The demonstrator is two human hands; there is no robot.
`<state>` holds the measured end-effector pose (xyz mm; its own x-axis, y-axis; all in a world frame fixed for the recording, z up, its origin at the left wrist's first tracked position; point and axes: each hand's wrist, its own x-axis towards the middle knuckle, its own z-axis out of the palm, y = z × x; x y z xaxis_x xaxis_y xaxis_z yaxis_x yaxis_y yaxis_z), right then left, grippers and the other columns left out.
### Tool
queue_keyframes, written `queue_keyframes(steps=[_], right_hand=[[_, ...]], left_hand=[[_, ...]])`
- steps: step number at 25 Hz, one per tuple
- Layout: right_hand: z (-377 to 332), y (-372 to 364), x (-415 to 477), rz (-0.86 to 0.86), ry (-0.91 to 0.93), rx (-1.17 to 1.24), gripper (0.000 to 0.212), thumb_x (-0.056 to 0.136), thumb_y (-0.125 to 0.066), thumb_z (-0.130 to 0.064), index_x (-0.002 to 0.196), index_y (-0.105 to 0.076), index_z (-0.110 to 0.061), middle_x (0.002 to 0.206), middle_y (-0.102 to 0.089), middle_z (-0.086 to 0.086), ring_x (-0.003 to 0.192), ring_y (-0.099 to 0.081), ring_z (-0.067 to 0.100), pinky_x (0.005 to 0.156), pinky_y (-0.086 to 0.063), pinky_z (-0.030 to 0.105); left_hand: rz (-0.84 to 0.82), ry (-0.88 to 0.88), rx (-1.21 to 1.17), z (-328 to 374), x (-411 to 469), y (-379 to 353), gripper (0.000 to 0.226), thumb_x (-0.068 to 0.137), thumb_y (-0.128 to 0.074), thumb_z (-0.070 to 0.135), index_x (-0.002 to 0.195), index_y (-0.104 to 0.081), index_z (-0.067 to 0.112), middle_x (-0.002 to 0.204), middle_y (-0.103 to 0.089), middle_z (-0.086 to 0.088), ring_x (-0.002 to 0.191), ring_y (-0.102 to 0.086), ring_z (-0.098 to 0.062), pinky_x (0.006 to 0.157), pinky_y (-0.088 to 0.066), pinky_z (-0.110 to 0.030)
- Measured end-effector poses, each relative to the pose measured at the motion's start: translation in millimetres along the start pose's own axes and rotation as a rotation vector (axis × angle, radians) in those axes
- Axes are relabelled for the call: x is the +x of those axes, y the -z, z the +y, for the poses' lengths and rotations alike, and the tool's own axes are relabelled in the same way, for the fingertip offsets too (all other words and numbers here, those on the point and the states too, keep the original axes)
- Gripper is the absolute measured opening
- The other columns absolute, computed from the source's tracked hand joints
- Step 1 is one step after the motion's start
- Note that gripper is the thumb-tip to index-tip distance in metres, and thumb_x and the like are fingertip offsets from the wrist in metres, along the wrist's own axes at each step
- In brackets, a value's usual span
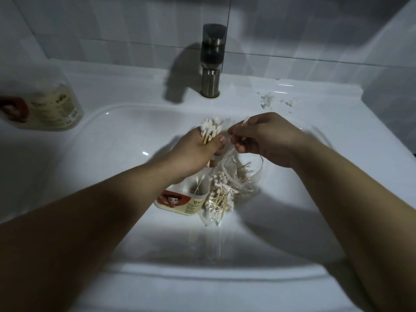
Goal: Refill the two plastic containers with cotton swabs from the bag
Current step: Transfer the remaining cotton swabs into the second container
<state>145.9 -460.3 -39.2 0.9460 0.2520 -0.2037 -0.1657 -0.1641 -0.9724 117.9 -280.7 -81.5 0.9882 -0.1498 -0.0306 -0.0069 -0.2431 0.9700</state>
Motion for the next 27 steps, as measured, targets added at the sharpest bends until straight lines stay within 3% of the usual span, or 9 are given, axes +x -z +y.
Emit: queue_keyframes(steps=[2, 8, 14, 19, 22, 25, 27], right_hand=[[1.4, -2.6, -1.1, -0.057, -0.010, -0.047, 0.019, 0.095, -0.063, 0.001, 0.100, -0.067, 0.018, 0.076, -0.064, 0.020, 0.058, -0.058, 0.021, 0.058, -0.054, 0.024], [2.1, -4.9, 0.6, -0.084, -0.039, -0.112, 0.029, 0.095, -0.064, -0.003, 0.107, -0.061, 0.023, 0.091, -0.062, 0.040, 0.061, -0.056, 0.023, 0.055, -0.051, 0.025], [4.1, -5.5, 1.8, -0.044, -0.039, -0.159, 0.028, 0.091, -0.069, -0.005, 0.104, -0.065, 0.019, 0.084, -0.066, 0.022, 0.058, -0.057, 0.019, 0.052, -0.046, 0.026], [1.7, -0.5, 5.5, 0.062, 0.028, -0.075, 0.006, 0.087, -0.068, 0.006, 0.093, -0.070, 0.006, 0.074, -0.062, 0.015, 0.062, -0.061, 0.021, 0.057, -0.053, 0.026], [3.8, 1.7, 6.9, 0.073, 0.071, -0.174, 0.004, 0.088, -0.068, 0.006, 0.091, -0.069, 0.003, 0.071, -0.065, 0.015, 0.064, -0.065, 0.024, 0.064, -0.061, 0.031], [5.6, -0.8, 5.3, -0.011, 0.051, -0.302, 0.016, 0.097, -0.063, -0.008, 0.094, -0.074, 0.003, 0.084, -0.072, 0.021, 0.070, -0.069, 0.023, 0.071, -0.061, 0.037], [5.7, -2.4, 4.8, -0.026, 0.051, -0.291, 0.022, 0.099, -0.059, -0.012, 0.095, -0.075, 0.003, 0.088, -0.074, 0.022, 0.071, -0.069, 0.022, 0.073, -0.061, 0.038]], left_hand=[[-0.043, 0.019, -0.113, -0.8, -0.2, -1.5, 0.020, 0.106, -0.054, 0.022, 0.117, -0.068, 0.015, 0.104, -0.074, -0.006, 0.097, -0.073, -0.019, 0.080, -0.064, -0.038], [-0.078, -0.010, -0.114, 0.1, -0.8, -1.8, 0.015, 0.103, -0.055, 0.006, 0.100, -0.067, 0.015, 0.077, -0.070, 0.007, 0.069, -0.065, -0.005, 0.061, -0.054, -0.026], [-0.062, -0.003, -0.029, -1.9, 0.7, -1.2, 0.012, 0.101, -0.058, 0.006, 0.091, -0.062, 0.013, 0.067, -0.059, 0.001, 0.062, -0.055, -0.013, 0.058, -0.048, -0.029], [-0.038, 0.016, -0.010, 0.4, -0.1, -2.6, 0.019, 0.105, -0.052, 0.015, 0.086, -0.057, 0.015, 0.060, -0.052, 0.005, 0.057, -0.050, -0.011, 0.058, -0.045, -0.029], [-0.034, 0.016, -0.056, -1.0, 0.6, -3.6, 0.019, 0.106, -0.052, 0.022, 0.090, -0.059, 0.013, 0.066, -0.052, 0.002, 0.063, -0.049, -0.014, 0.062, -0.044, -0.033], [-0.051, 0.010, -0.064, -2.6, 0.8, -3.5, 0.031, 0.105, -0.055, 0.025, 0.103, -0.060, -0.006, 0.078, -0.052, -0.013, 0.069, -0.048, -0.021, 0.062, -0.044, -0.032], [-0.072, 0.011, -0.027, -2.1, 0.2, -1.9, 0.031, 0.099, -0.065, 0.028, 0.116, -0.065, 0.002, 0.086, -0.063, -0.016, 0.074, -0.056, -0.019, 0.065, -0.048, -0.031]])
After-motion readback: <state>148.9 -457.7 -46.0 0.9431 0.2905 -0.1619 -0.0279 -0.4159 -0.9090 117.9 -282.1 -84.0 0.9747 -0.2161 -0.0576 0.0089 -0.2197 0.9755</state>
